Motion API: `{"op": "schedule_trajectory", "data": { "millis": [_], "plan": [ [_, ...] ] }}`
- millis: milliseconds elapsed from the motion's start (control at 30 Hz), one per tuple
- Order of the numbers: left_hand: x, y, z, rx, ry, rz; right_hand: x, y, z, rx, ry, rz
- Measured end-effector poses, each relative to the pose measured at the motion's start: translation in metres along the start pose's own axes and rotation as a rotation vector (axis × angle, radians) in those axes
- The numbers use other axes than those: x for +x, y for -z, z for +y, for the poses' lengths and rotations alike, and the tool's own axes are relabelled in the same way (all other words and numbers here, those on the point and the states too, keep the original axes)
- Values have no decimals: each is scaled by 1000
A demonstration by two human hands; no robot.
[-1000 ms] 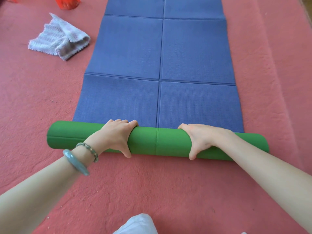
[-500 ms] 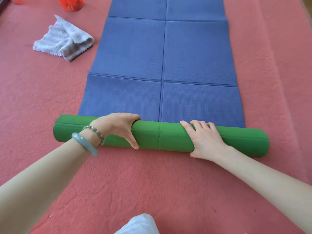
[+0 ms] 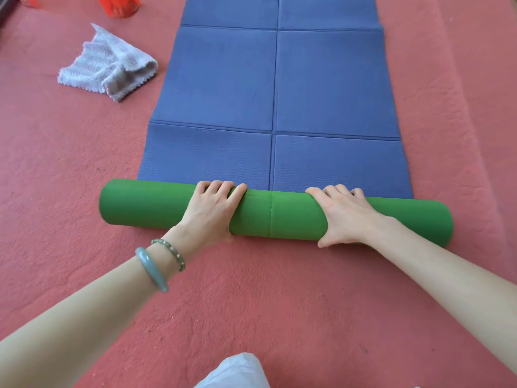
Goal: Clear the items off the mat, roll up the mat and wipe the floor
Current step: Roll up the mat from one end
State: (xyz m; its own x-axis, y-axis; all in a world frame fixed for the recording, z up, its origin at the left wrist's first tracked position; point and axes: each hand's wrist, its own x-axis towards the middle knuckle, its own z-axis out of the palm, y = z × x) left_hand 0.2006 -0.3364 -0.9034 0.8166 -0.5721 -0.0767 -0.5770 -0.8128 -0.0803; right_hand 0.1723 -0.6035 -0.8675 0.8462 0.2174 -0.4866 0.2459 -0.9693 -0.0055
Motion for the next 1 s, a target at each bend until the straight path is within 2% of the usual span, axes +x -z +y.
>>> {"op": "schedule_trajectory", "data": {
  "millis": [167,267,333,400,567,667,767,1000],
  "plan": [
    [30,18,-14,-83,-24,-249,-6,-18,-10,-114,-68,167],
    [48,26,-22,-204,0,-400,2,-29,-9,-95,-93,313],
    [54,29,-24,-259,17,-460,7,-27,-6,-95,-94,293],
    [53,29,-24,-258,9,-423,10,-26,-5,-116,-95,278],
    [19,11,-21,-130,4,-24,13,-18,-4,-125,-76,217],
    [3,-6,-14,-46,68,109,13,-17,-4,-130,-74,210],
    [6,-6,-10,-59,101,135,15,-16,-3,-130,-75,185],
    [-3,0,-7,-72,99,68,3,-11,-8,-126,-54,137]
  ]
}}
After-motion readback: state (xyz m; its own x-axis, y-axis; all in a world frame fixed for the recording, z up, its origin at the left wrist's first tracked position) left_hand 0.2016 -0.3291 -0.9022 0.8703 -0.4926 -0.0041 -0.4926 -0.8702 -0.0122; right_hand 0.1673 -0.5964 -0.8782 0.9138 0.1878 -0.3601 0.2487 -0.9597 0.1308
